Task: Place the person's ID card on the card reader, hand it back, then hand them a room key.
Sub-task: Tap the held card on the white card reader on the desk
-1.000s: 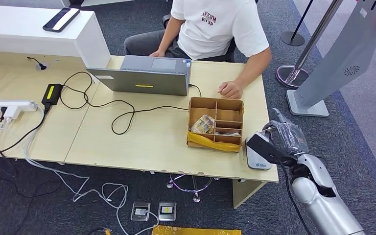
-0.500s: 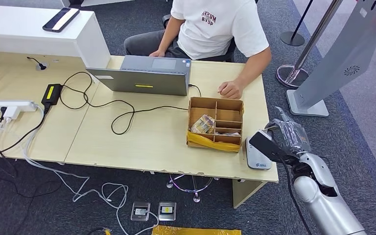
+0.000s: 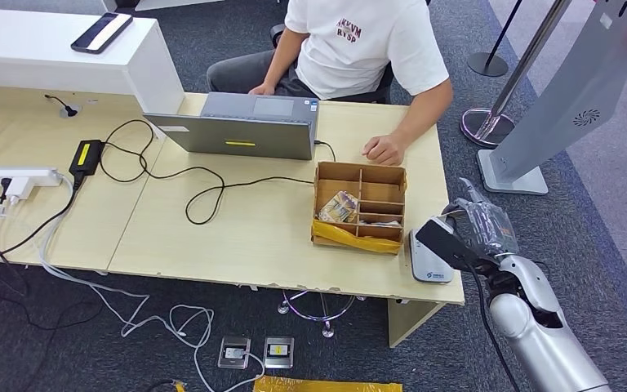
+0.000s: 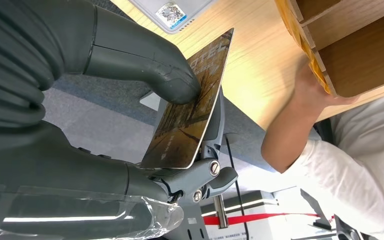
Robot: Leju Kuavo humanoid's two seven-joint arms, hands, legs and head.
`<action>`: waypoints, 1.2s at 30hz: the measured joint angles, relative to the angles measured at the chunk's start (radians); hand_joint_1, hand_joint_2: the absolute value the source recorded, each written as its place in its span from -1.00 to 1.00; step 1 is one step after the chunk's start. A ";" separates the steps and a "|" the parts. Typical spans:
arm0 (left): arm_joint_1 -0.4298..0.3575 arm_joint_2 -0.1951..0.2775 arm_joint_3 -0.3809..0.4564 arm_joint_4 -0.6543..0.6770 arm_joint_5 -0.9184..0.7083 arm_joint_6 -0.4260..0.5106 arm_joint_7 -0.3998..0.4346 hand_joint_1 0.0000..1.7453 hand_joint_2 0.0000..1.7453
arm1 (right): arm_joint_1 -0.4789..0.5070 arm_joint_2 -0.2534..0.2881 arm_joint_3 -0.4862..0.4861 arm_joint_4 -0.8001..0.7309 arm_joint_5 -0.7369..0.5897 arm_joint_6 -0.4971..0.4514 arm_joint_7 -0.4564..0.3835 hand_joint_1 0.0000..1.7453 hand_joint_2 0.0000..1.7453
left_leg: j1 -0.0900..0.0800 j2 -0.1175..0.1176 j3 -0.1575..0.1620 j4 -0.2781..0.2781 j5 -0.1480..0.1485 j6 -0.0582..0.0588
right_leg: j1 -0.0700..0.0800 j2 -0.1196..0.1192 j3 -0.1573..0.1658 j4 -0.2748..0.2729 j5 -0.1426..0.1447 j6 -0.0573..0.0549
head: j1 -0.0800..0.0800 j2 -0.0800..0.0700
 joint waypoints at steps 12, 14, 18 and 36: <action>0.000 0.000 0.000 0.000 0.000 0.000 0.000 -1.00 1.00 | 0.000 0.000 0.000 0.000 0.000 0.000 0.000 1.00 1.00 | 0.000 0.000 0.000 0.000 0.000 0.000 | 0.000 0.000 0.000 0.000 0.000 0.000 | 0.000 0.000; 0.000 0.000 0.000 0.000 0.000 0.000 0.000 -1.00 1.00 | 0.000 0.000 0.000 0.000 0.000 0.000 0.000 1.00 1.00 | 0.000 0.000 0.000 0.000 0.000 0.000 | 0.000 0.000 0.000 0.000 0.000 0.000 | 0.000 0.000; 0.000 -0.001 0.000 0.000 0.000 0.000 0.000 -1.00 1.00 | 0.000 0.000 0.000 0.000 0.000 0.000 0.000 1.00 1.00 | 0.000 0.000 0.000 0.000 0.000 0.000 | 0.000 0.000 0.000 0.000 0.000 0.000 | 0.000 0.000; 0.000 -0.001 0.000 0.000 0.000 0.000 0.000 -1.00 1.00 | 0.000 0.000 0.000 0.000 0.000 0.000 0.000 1.00 1.00 | 0.000 0.000 0.000 0.000 0.000 0.000 | 0.000 0.000 0.000 0.000 0.000 0.000 | 0.000 0.000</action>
